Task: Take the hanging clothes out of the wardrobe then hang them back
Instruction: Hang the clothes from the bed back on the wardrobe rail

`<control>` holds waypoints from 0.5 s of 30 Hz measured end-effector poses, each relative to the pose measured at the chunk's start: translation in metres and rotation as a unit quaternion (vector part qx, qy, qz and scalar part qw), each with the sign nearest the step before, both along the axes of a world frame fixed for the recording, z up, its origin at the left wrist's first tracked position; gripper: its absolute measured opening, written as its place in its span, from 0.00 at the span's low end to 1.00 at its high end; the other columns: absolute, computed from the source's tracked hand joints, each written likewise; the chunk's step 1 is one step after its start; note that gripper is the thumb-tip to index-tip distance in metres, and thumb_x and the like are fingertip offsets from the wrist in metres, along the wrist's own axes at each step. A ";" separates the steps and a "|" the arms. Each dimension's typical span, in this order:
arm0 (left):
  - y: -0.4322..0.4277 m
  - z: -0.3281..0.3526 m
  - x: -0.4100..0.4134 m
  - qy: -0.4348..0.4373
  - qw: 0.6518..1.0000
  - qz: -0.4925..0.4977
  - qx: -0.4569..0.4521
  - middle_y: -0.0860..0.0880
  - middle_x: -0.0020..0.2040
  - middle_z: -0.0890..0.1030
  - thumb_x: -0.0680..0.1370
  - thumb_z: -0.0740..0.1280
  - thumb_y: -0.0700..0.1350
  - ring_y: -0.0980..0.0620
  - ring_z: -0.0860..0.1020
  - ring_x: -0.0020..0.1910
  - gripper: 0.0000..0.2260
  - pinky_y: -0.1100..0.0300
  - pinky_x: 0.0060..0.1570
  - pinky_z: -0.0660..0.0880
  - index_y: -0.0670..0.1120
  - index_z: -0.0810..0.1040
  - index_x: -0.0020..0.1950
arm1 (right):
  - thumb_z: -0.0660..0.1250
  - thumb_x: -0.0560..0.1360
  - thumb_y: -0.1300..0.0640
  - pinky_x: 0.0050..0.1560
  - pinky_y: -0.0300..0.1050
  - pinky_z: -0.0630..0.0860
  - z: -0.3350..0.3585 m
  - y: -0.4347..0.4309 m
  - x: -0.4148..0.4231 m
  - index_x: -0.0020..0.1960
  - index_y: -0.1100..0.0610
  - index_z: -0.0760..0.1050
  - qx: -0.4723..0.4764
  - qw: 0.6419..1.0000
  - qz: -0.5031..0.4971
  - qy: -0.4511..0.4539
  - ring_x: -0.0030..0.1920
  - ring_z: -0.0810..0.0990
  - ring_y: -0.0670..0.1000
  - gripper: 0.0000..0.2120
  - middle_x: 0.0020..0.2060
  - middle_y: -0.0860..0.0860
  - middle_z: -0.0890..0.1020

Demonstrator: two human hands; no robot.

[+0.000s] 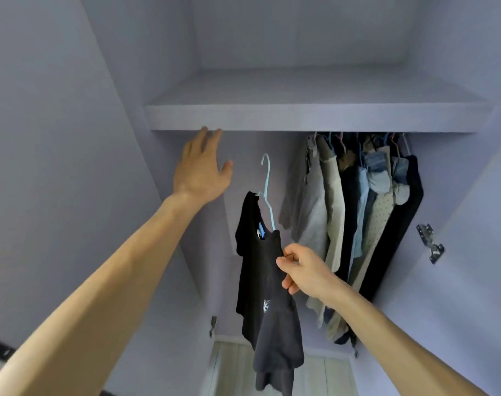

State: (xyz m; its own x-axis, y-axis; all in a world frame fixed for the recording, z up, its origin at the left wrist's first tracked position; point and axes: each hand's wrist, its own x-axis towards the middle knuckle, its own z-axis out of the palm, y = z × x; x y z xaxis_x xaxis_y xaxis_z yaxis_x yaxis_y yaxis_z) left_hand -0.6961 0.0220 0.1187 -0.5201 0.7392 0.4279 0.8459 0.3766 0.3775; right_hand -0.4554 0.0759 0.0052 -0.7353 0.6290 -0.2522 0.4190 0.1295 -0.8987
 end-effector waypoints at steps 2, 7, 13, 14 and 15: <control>0.021 0.014 -0.025 0.072 0.997 0.018 -0.007 0.48 0.82 0.46 0.82 0.60 0.55 0.46 0.47 0.80 0.32 0.46 0.78 0.47 0.52 0.50 0.82 | 0.60 0.83 0.58 0.29 0.36 0.74 0.002 0.018 -0.015 0.55 0.58 0.70 -0.012 1.000 -0.005 0.008 0.24 0.77 0.42 0.04 0.39 0.55 0.77; 0.080 0.024 -0.074 0.167 0.985 0.025 -0.038 0.50 0.82 0.45 0.84 0.49 0.59 0.50 0.44 0.80 0.28 0.44 0.78 0.43 0.56 0.44 0.81 | 0.61 0.83 0.59 0.30 0.37 0.74 0.002 0.068 -0.053 0.55 0.58 0.70 -0.024 0.998 -0.033 0.037 0.25 0.76 0.42 0.03 0.41 0.54 0.76; 0.124 -0.012 -0.091 0.179 0.978 0.052 0.090 0.47 0.82 0.50 0.84 0.51 0.57 0.47 0.46 0.81 0.25 0.43 0.78 0.41 0.55 0.53 0.81 | 0.62 0.82 0.58 0.31 0.39 0.76 -0.003 0.124 -0.083 0.55 0.55 0.68 -0.001 0.997 -0.051 0.061 0.29 0.78 0.46 0.03 0.44 0.52 0.76; 0.129 -0.015 -0.092 0.177 0.976 0.057 0.111 0.47 0.82 0.52 0.84 0.52 0.57 0.46 0.47 0.81 0.25 0.43 0.78 0.42 0.55 0.55 0.81 | 0.62 0.82 0.58 0.32 0.39 0.76 -0.004 0.131 -0.087 0.56 0.54 0.68 0.013 0.997 -0.053 0.059 0.29 0.79 0.46 0.04 0.44 0.51 0.77; 0.133 -0.017 -0.093 0.176 0.974 0.061 0.127 0.47 0.81 0.53 0.84 0.53 0.57 0.46 0.48 0.81 0.24 0.43 0.78 0.42 0.54 0.57 0.80 | 0.62 0.82 0.57 0.32 0.39 0.76 -0.005 0.137 -0.090 0.57 0.54 0.68 0.026 0.996 -0.056 0.058 0.29 0.79 0.46 0.05 0.44 0.50 0.77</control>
State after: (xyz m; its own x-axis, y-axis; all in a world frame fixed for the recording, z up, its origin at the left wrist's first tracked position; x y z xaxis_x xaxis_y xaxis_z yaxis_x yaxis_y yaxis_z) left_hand -0.7891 0.1548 0.1022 -0.3853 0.5276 0.7571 0.8944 0.4154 0.1657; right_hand -0.5453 0.2132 0.0004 -0.6826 0.7183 -0.1347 0.3276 0.1359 -0.9350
